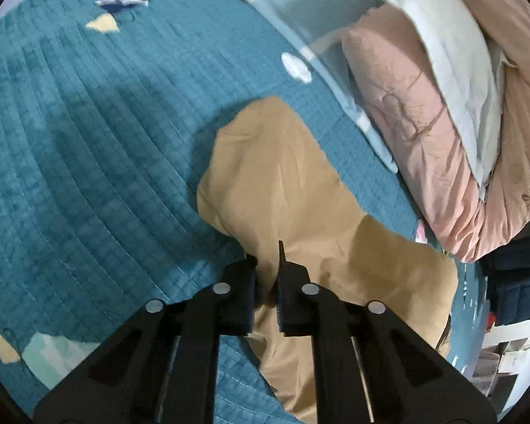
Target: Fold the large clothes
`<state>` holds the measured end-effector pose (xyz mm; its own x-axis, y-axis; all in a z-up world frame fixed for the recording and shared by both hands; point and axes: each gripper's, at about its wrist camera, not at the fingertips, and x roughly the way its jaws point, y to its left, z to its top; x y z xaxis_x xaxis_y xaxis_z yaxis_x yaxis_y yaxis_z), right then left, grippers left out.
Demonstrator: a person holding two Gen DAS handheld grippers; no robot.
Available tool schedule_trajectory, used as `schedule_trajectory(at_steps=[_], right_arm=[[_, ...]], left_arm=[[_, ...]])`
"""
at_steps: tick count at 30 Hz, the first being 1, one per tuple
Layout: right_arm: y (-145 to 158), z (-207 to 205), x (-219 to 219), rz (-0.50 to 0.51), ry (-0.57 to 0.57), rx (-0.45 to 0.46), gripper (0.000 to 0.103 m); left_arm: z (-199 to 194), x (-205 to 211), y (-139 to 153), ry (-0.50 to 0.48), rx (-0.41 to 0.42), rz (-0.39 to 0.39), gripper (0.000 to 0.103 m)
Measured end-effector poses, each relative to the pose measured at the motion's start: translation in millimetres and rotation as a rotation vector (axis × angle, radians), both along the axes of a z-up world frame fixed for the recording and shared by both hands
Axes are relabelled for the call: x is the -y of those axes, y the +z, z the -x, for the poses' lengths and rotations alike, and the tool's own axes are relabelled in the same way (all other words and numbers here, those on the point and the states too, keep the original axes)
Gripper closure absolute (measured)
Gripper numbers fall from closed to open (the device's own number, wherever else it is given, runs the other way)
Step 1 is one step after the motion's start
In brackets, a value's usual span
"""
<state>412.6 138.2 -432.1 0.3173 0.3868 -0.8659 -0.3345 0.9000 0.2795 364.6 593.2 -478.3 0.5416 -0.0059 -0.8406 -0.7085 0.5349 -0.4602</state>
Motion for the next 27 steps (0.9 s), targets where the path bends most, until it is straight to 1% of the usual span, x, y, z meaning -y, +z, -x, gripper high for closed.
schedule_trajectory(at_steps=[1,2,3,6,8,9,10,11,12,13,14,15,17,19,20,21,22,24,25,27], right_arm=[[0.2,-1.5,-2.6,-0.006,0.001,-0.002,0.033],[0.8,-2.6,-5.4,-0.014,0.004,0.000,0.033],[0.9,-3.1,-7.8,-0.018,0.008,-0.001,0.033],[0.0,-7.4,-24.0,-0.035,0.021,-0.003,0.033],[-2.2,-9.9,-36.5,-0.054,0.029,-0.010,0.037],[-4.0,-10.9,-42.6,-0.067,0.038,-0.022,0.045],[-7.3,-12.7,-52.7,-0.090,0.052,-0.047,0.055],[-10.2,-13.8,-60.2,-0.116,0.067,-0.072,0.064],[-15.7,-15.5,-72.4,-0.153,0.094,-0.112,0.079],[-19.1,-16.6,-80.5,-0.167,0.109,-0.131,0.085],[-22.2,-16.9,-91.6,-0.187,0.131,-0.150,0.088],[-24.1,-16.7,-102.7,-0.208,0.155,-0.162,0.090],[-25.5,-16.6,-119.9,-0.243,0.177,-0.188,0.091],[-25.1,-15.1,-136.5,-0.278,0.197,-0.211,0.092],[-29.3,-14.8,-147.1,-0.275,0.202,-0.239,0.091],[-33.4,-15.5,-154.9,-0.264,0.200,-0.262,0.091],[-44.9,-15.7,-163.9,-0.252,0.195,-0.308,0.091],[-66.5,-16.6,-179.1,-0.208,0.193,-0.383,0.094],[-72.7,-17.8,-183.3,-0.198,0.186,-0.383,0.095],[-72.4,-19.8,-184.0,-0.205,0.182,-0.381,0.095]], left_arm=[[4.5,-0.4,5.3,0.011,0.024,-0.023,0.097],[11.7,-2.5,15.5,0.025,0.062,-0.050,0.097],[18.0,-5.1,25.3,0.039,0.083,-0.076,0.097],[44.2,-10.4,56.7,0.059,0.119,-0.165,0.097],[56.4,-11.7,67.9,0.049,0.134,-0.173,0.097],[63.6,-10.4,74.2,0.050,0.144,-0.185,0.097],[73.2,-7.8,81.5,0.044,0.161,-0.197,0.097],[79.9,-5.3,85.5,0.045,0.165,-0.210,0.097],[87.5,-1.7,89.7,0.043,0.173,-0.225,0.097],[95.1,0.4,92.0,0.049,0.185,-0.228,0.097],[111.4,-2.3,95.4,0.058,0.194,-0.225,0.097],[118.8,-3.0,96.1,0.063,0.197,-0.224,0.097],[128.1,-5.9,97.7,0.079,0.189,-0.248,0.097],[135.7,-13.5,98.9,0.098,0.190,-0.252,0.097],[137.6,-16.3,100.1,0.100,0.190,-0.249,0.097],[140.1,-18.4,104.3,0.106,0.185,-0.264,0.097],[141.7,-18.1,110.4,0.100,0.191,-0.281,0.097],[139.6,-12.7,119.7,0.066,0.187,-0.308,0.097],[133.8,-2.8,127.8,0.035,0.188,-0.335,0.097],[123.5,18.5,145.5,-0.023,0.192,-0.409,0.098]])
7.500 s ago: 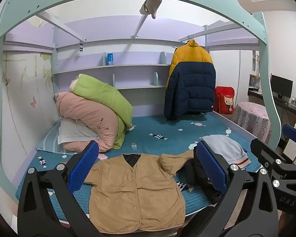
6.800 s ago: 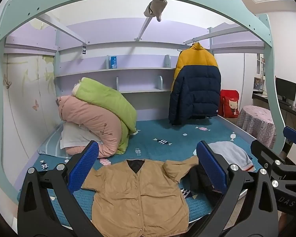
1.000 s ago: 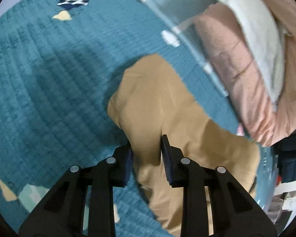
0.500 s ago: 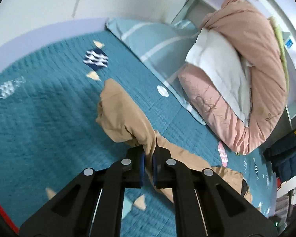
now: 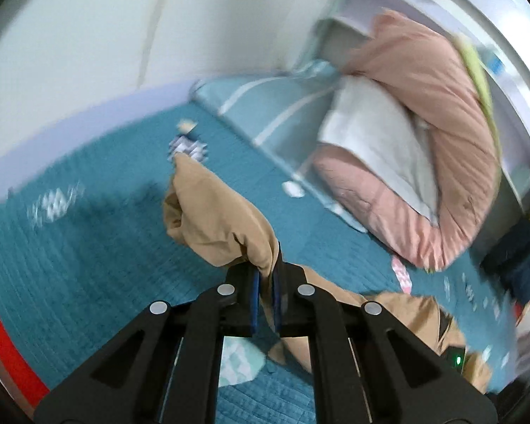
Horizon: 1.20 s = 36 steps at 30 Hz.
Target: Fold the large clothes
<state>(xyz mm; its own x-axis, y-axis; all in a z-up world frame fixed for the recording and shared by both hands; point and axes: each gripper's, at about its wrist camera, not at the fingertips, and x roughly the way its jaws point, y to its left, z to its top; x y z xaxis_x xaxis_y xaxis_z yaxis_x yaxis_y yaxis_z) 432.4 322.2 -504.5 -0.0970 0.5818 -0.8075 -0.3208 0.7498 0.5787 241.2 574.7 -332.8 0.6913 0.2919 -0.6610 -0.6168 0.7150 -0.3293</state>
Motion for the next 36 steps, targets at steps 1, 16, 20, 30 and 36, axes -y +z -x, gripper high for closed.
schedule_trajectory(at_steps=[1,16,20,30,36], right_arm=[[4.1,0.5,2.8,-0.015,0.007,0.004,0.094],[81.0,11.7,346.3,0.126,-0.433,0.259,0.089],[87.6,23.6,430.7,0.188,-0.581,0.280,0.088],[89.8,18.9,485.7,0.150,-0.672,0.288,0.081],[83.6,-0.1,480.0,0.120,-0.814,0.246,0.060]], left_arm=[[-4.4,9.8,8.1,-0.018,0.003,-0.028,0.098],[-149.1,313.7,52.3,-0.612,0.105,-0.150,0.097],[-183.4,393.0,-10.0,-0.739,-0.020,-0.132,0.097],[-215.2,456.4,-125.7,-0.827,-0.346,-0.071,0.093],[-204.8,469.4,-107.8,-0.916,-0.290,-0.037,0.029]])
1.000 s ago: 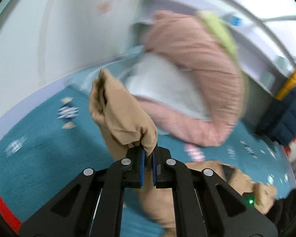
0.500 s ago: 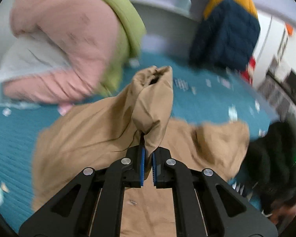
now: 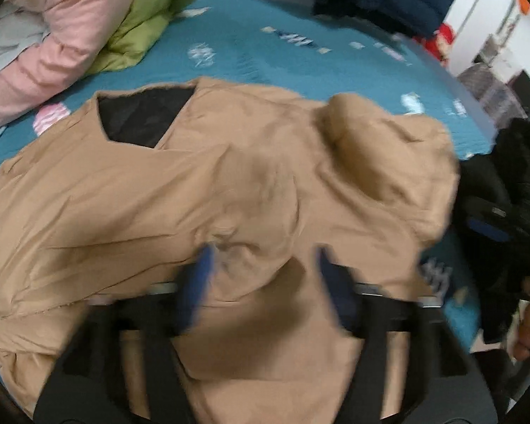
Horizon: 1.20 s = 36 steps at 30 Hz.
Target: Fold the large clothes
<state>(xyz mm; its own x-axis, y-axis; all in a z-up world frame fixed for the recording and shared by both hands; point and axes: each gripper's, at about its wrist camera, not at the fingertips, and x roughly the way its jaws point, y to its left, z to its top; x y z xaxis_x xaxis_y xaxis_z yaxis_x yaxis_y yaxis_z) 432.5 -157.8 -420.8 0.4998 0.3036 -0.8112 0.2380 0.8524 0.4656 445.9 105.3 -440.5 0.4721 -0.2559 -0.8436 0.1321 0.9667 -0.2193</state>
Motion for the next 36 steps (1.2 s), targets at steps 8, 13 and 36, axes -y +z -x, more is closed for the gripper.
schedule_trajectory(at_steps=[8,13,36], right_arm=[[-17.4,-30.4,4.6,-0.078,-0.260,-0.078,0.048],[-33.4,-42.1,-0.8,-0.019,-0.349,-0.155,0.047],[-14.0,2.5,-201.8,0.099,0.593,0.108,0.062]], left_arm=[[15.1,-27.9,32.1,0.162,0.040,-0.081,0.024],[12.9,-61.1,-4.9,0.269,-0.154,-0.175,0.023],[69.7,-142.9,2.5,0.447,-0.157,0.039,0.019]])
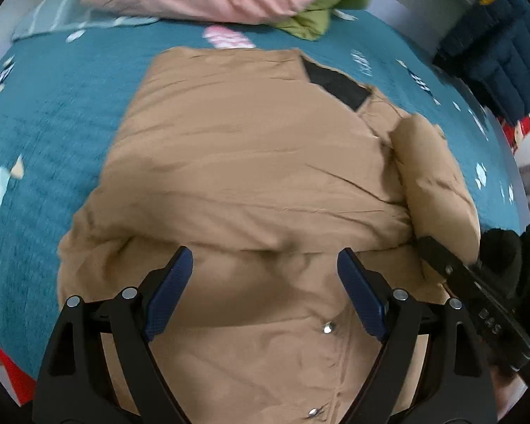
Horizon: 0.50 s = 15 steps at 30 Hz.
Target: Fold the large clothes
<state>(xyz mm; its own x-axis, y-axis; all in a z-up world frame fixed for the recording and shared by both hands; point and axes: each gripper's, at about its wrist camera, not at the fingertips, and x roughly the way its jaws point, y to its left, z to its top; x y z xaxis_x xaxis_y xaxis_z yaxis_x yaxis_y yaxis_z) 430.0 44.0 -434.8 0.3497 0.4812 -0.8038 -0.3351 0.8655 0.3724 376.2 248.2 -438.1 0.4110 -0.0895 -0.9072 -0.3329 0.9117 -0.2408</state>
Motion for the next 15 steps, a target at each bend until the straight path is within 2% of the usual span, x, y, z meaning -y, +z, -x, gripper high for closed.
schedule_trajectory(at_steps=[1,4,8,10,12,15], right_arm=[[-2.3,1.9,13.4,-0.059,-0.071,-0.035,0.057],[4.1,16.8,55.8,-0.226,-0.263,-0.104,0.053],[22.1,27.9,122.5,-0.401,-0.517,-0.076,0.045],[22.2,23.3,150.6,-0.411,-0.651,-0.061,0.036],[4.3,8.5,174.1,-0.408,-0.764,-0.153,0.034],[-34.4,-9.2,192.6,-0.498,-0.835,-0.282,0.034]], left_arm=[[2.4,-3.0,-0.5,0.007,-0.006,-0.010,0.019],[5.2,-11.4,-2.1,0.026,-0.007,-0.010,0.019],[8.9,-18.2,-4.4,0.047,-0.006,0.005,0.018],[11.1,-16.6,-4.0,0.043,-0.006,-0.005,0.018],[13.9,-17.1,-4.2,0.043,-0.005,0.000,0.018],[17.5,-20.2,-4.2,0.053,-0.003,0.010,0.018]])
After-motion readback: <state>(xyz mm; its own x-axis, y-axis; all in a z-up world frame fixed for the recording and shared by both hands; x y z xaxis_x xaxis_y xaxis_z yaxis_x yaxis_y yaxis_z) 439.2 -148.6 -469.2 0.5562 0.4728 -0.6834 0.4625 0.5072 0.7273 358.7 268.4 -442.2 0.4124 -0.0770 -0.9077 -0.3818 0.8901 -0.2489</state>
